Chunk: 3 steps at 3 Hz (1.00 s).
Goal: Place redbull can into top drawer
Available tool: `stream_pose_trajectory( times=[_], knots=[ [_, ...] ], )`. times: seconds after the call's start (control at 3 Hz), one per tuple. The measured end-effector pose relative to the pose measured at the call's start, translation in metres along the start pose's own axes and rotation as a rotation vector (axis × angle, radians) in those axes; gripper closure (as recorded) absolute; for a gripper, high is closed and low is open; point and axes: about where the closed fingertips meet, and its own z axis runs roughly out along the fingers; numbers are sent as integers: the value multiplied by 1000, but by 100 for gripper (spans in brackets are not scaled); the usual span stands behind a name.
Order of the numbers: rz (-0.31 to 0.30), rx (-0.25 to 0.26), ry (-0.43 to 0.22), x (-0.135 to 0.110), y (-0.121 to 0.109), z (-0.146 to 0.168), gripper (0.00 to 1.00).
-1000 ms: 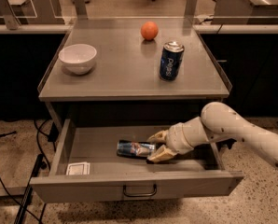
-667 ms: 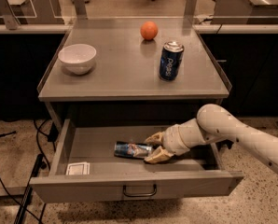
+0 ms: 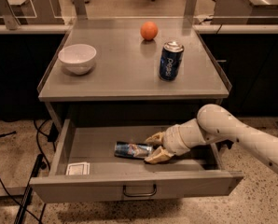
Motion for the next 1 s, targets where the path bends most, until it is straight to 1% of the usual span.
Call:
stream_pose_trajectory(
  times=[0.67, 1.0],
  knots=[
    [0, 0, 0, 0, 0, 0, 12],
    [0, 0, 0, 0, 0, 0, 0]
  ],
)
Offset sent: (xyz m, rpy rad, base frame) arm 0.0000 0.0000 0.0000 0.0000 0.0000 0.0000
